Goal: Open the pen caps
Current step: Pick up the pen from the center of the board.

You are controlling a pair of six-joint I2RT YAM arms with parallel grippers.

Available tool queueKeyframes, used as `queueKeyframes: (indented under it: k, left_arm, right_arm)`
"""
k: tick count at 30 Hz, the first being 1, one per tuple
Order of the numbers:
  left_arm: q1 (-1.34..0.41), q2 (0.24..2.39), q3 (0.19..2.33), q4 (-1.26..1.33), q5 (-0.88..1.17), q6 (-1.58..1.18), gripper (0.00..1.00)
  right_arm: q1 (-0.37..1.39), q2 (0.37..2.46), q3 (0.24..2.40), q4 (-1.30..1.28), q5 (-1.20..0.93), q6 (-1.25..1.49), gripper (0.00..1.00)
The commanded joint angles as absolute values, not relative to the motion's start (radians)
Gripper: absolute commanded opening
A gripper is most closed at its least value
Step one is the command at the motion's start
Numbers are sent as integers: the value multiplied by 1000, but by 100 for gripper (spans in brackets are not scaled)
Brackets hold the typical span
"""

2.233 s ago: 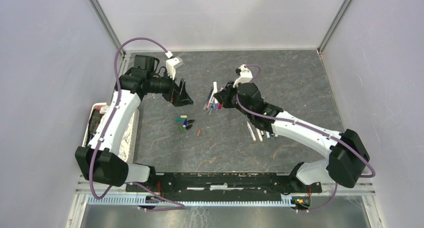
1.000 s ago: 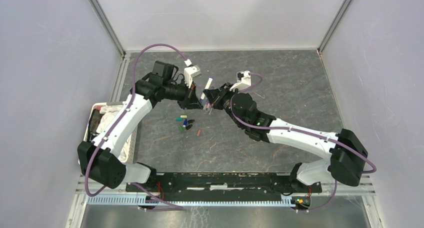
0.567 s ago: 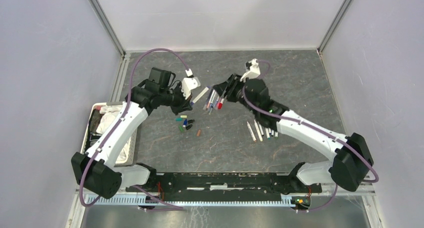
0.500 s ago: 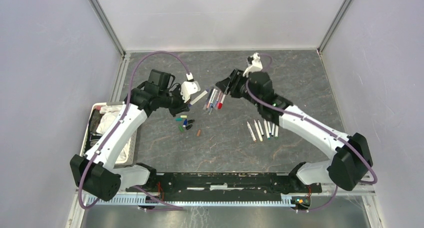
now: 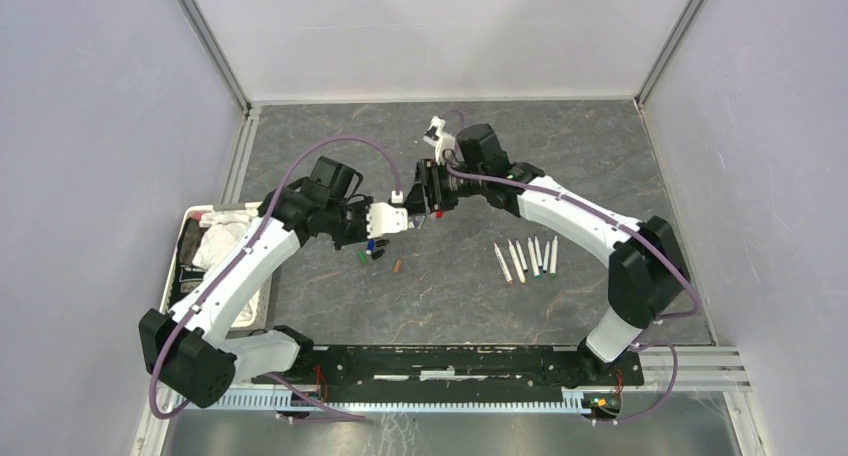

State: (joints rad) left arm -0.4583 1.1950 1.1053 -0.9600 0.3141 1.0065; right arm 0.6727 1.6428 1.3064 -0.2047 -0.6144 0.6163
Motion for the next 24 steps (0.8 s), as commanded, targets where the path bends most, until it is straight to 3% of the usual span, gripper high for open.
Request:
queueKeyframes:
  k: [1,13,17,21,24]
  left_arm:
    - [-513,1171,1099,-979,285,1089,2]
    - [-587,1178,1084,-980,210,1092,2]
    - [-595,1178,1090,-979,213,1094,2]
    - [-598,1178,1095,-980,217,1095,3]
    - [-598,1177,1097,-976,222,1093,3]
  right_arm:
    - [716,1685,1355,-192,-756,599,64]
    - [775,1762,1297,-108,-843,641,59]
    - [779,1776,1287,-90,-858,649,51]
    - [778,1781,1281,-75,-871,653,37]
    - [779,1772,1255,-40,-893,665,33]
